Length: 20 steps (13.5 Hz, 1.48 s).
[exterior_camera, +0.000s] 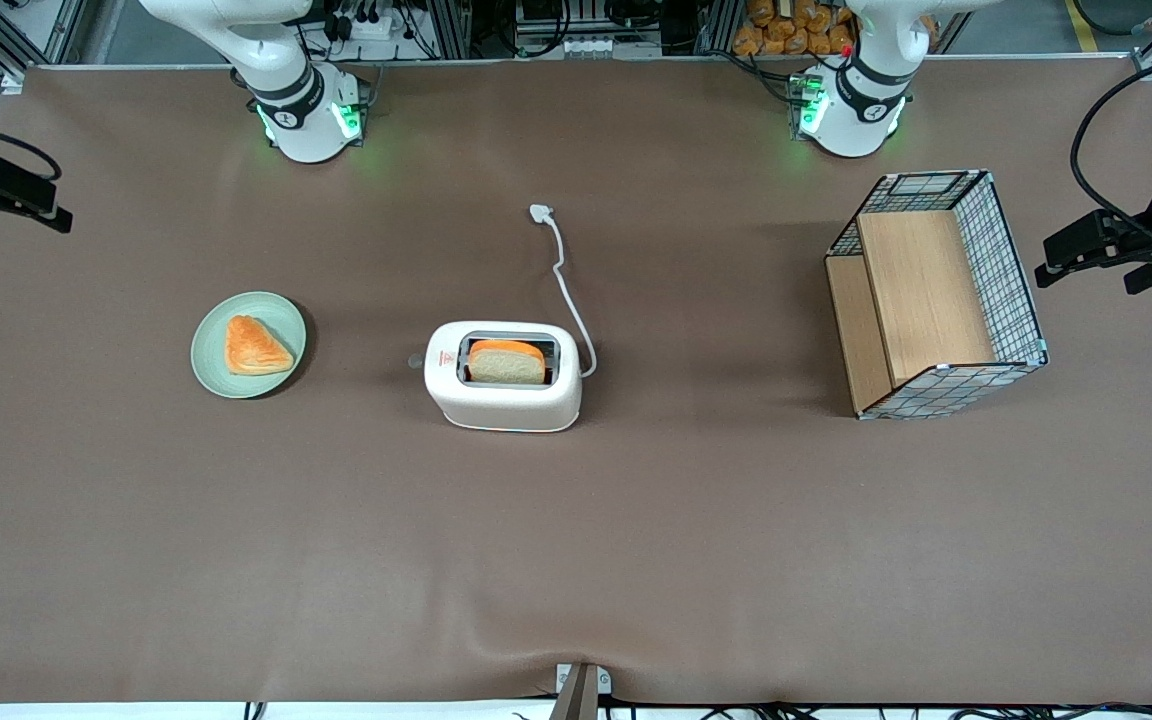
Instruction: Press toaster button with right arm
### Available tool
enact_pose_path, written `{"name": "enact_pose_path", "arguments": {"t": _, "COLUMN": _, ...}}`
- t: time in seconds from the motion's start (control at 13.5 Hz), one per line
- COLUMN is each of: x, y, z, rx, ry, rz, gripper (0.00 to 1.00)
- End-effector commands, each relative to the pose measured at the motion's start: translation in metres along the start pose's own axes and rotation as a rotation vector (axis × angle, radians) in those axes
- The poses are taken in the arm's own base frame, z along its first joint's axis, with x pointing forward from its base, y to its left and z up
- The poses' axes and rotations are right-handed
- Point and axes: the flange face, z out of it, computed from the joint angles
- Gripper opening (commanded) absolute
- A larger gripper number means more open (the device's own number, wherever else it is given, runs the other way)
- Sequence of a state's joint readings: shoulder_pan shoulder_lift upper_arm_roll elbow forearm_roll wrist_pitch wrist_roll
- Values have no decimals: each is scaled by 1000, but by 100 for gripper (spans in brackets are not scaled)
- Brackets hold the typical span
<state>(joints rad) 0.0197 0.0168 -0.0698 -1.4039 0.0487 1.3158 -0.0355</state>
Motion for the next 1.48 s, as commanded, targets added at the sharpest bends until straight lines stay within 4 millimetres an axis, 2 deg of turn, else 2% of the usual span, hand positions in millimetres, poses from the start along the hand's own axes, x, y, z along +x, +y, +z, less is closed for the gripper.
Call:
{"name": "enact_pose_path", "arguments": {"t": 0.0, "x": -13, "y": 2, "z": 2, "rx": -52, "ry": 11, "rz": 11, "gripper": 100}}
{"name": "enact_pose_path", "arguments": {"t": 0.67, "x": -11, "y": -13, "z": -3, "rx": -76, "ry": 34, "rz": -23, "gripper": 100}}
{"name": "enact_pose_path", "arguments": {"t": 0.96, "x": -4, "y": -12, "z": 4, "rx": -73, "ry": 21, "rz": -25, "gripper": 100}}
{"name": "enact_pose_path", "arguments": {"t": 1.4, "x": 0, "y": -11, "z": 4, "rx": -70, "ry": 36, "rz": -28, "gripper": 100}}
